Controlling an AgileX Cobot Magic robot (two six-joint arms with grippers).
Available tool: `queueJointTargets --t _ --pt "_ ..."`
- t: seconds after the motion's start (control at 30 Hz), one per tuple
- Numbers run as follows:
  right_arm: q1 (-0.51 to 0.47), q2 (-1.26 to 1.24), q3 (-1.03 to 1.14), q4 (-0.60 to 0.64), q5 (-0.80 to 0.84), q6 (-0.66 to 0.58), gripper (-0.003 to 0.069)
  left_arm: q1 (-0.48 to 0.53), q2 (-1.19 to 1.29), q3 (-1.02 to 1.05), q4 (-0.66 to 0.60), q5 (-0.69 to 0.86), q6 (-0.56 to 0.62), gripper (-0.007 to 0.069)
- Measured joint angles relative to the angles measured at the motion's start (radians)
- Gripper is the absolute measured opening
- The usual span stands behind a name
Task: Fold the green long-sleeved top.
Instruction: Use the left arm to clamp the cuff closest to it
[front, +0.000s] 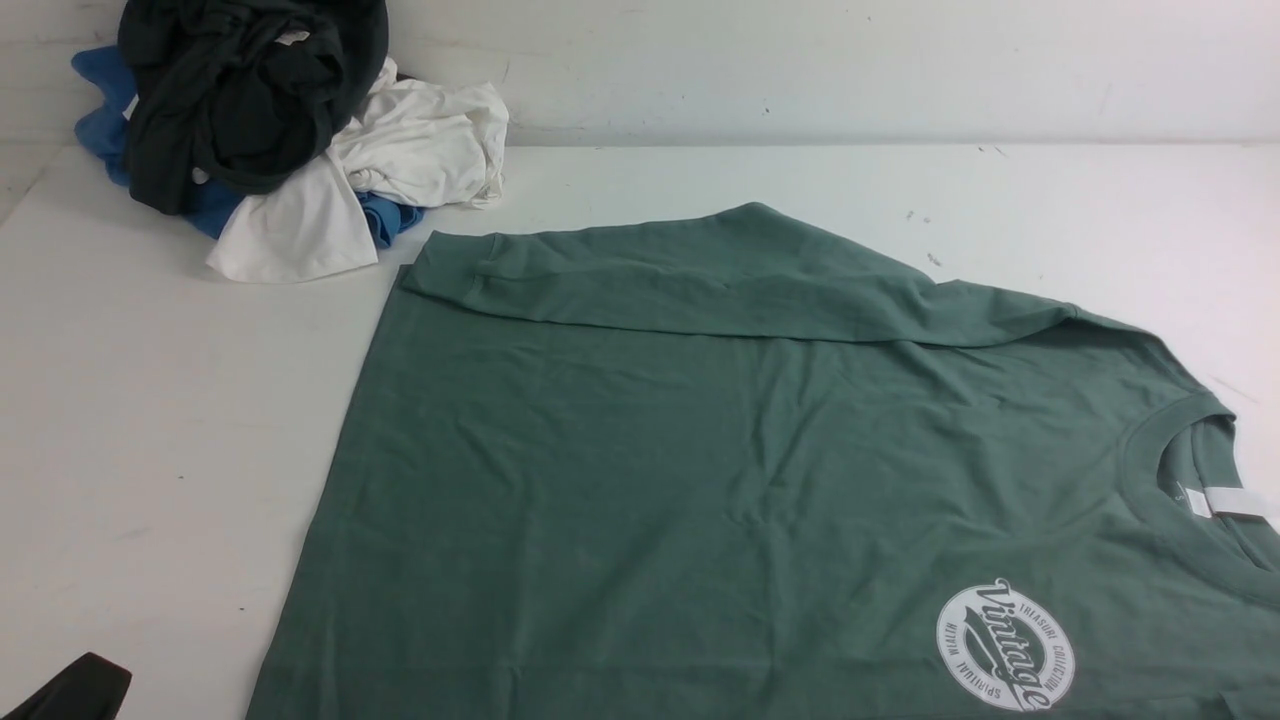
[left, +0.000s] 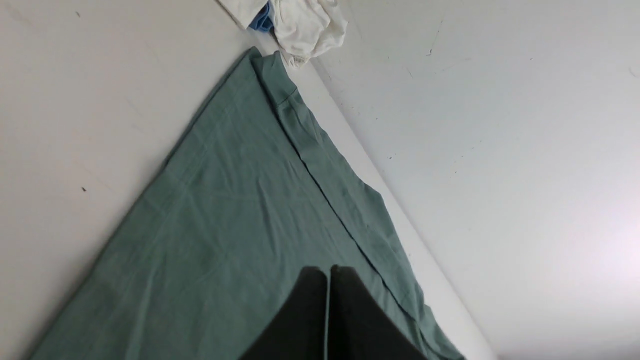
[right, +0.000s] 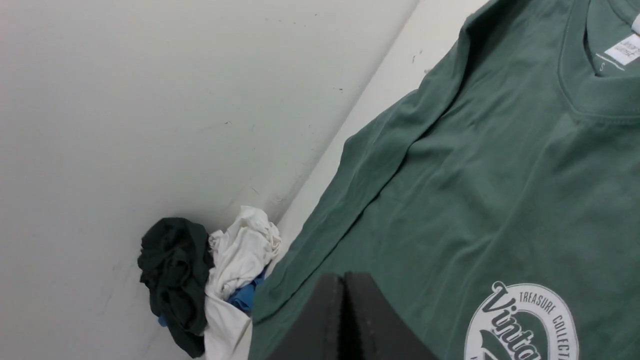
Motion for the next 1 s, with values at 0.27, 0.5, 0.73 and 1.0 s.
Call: queueJointTargets --t 0.27,0.5,0.73,1.0 --pt "0.000 0.011 -0.112 -0.061 0.008 -0.316 -0.0014 0.000 0.083 -0.292 0.071 0.207 0.537 -0.0007" --pt "0.000 0.297 -0.411 -0.263 0.045 -0.533 -0.0014 0.000 0.476 -0.616 0.359 0.589 0.628 -0.0007" --pt "0.052 0.635 -0.696 -0.383 0.375 -0.588 -0.0014 -0.102 0.784 -0.882 0.583 0.903 0.629 -0.0007" --pt "0.287 0.885 -0.858 -0.466 0.790 -0.594 -0.0014 -0.337 1.026 -0.915 0.670 0.951 0.629 -0.0007"
